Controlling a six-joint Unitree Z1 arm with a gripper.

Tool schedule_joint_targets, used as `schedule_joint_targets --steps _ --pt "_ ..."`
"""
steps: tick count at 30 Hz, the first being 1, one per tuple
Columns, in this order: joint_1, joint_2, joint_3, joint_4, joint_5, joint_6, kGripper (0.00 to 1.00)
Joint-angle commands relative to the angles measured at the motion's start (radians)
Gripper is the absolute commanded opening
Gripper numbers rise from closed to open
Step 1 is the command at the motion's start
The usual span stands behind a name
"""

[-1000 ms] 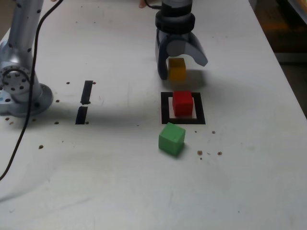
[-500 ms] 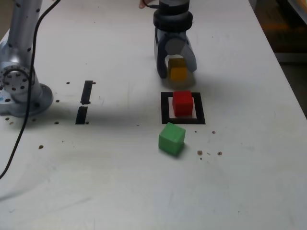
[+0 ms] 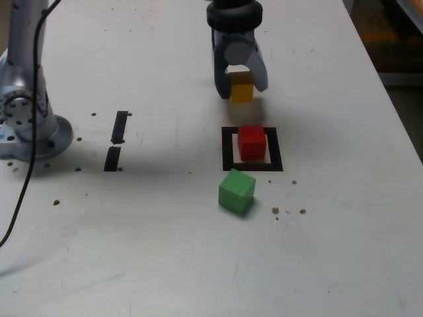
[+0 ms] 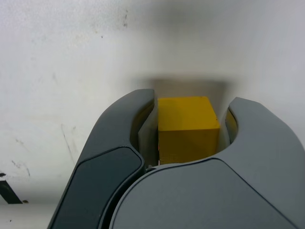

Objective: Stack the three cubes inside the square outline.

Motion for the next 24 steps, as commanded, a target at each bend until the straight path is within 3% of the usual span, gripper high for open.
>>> schedule_joint_targets --steps 1,12,24 --pt "-0.008 -0.026 0.001 0.008 -0.003 -0.005 0.1" --pt "-0.134 -0.12 -0.008 0.069 -0.011 -0.107 0.1" --pt "-0.305 -0.125 -0.062 0.143 0.03 -0.29 0.1"
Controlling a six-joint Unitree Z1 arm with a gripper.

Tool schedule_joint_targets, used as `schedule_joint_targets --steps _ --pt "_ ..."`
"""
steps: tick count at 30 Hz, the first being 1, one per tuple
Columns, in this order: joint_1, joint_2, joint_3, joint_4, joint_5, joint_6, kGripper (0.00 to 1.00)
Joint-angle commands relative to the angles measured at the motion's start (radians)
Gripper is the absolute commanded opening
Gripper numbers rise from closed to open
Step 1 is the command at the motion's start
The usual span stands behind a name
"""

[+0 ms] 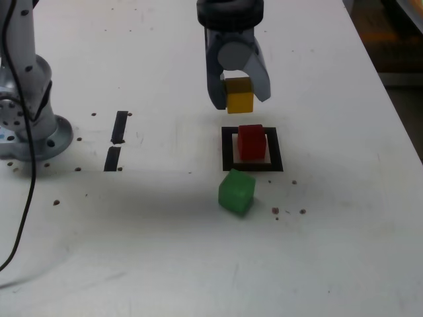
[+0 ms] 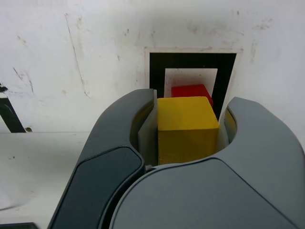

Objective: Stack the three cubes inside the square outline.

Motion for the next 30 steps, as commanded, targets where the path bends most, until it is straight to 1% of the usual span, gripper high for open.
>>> schedule_joint_targets --steps 1,6,12,22,30 --pt "-0.018 -0.001 -0.014 0.006 0.009 -0.021 0.1" --pt "-0.062 0.015 -0.055 0.04 0.023 -0.072 0.1" --pt "-0.087 0.056 -0.098 0.064 0.016 -0.089 0.1" --pt "-0.098 0.108 -0.097 0.051 -0.003 -0.093 0.11" --pt "-0.098 0.12 -0.073 0.011 -0.011 -0.094 0.11"
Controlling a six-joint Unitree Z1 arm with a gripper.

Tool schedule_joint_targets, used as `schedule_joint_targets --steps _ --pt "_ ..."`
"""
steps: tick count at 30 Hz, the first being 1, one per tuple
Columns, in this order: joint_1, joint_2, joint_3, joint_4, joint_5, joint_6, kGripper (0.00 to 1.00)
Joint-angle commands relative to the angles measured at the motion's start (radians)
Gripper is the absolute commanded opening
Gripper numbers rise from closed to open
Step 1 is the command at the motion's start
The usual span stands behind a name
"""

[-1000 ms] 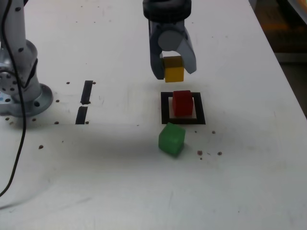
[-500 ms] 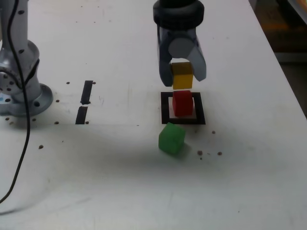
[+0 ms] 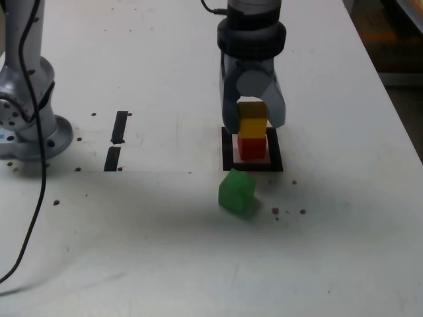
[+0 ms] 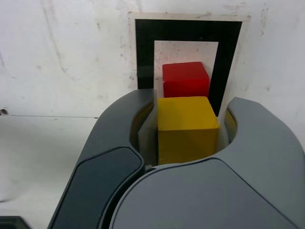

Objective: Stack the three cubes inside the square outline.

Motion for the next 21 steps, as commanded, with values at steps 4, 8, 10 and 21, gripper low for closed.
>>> schedule_joint_targets --steps 4,8,10,21 --pt "-0.001 0.003 0.011 -0.026 -0.008 -0.003 0.11" --pt "-0.001 0.005 0.014 -0.038 -0.008 -0.003 0.12" --pt "-0.001 0.006 0.016 -0.042 -0.008 -0.003 0.12" --pt "-0.001 0.009 0.043 -0.085 -0.017 -0.003 0.2"
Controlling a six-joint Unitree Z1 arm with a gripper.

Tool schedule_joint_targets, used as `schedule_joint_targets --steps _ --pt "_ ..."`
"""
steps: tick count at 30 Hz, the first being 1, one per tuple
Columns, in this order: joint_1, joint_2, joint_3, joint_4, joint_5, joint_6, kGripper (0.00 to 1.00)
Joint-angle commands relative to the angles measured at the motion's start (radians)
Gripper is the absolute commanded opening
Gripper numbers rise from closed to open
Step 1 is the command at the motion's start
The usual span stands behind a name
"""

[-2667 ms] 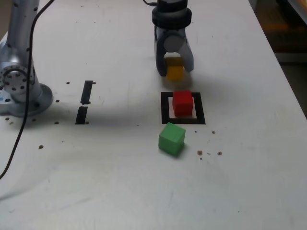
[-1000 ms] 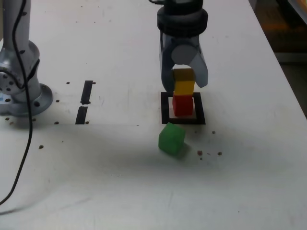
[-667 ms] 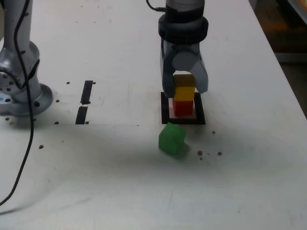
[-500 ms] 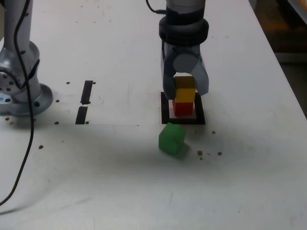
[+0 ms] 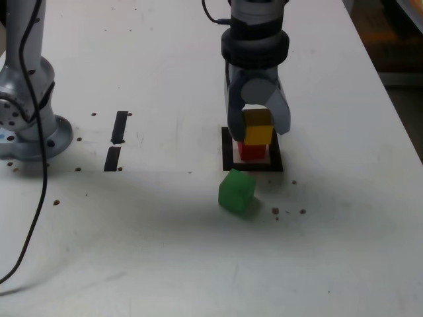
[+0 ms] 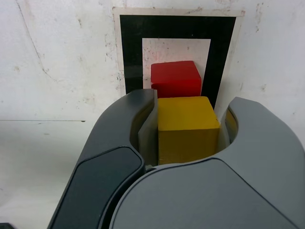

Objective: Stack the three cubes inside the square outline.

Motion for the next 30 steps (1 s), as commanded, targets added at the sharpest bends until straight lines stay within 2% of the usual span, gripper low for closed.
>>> schedule_joint_targets --steps 1,10,22,30 --pt "-0.001 0.002 0.007 -0.011 -0.004 -0.002 0.21" --pt "-0.001 0.0 0.024 -0.021 -0.003 -0.002 0.31" --pt "0.018 -0.019 0.032 0.018 0.022 -0.002 0.31" --pt "0.022 -0.021 0.041 0.013 0.019 -0.002 0.34"
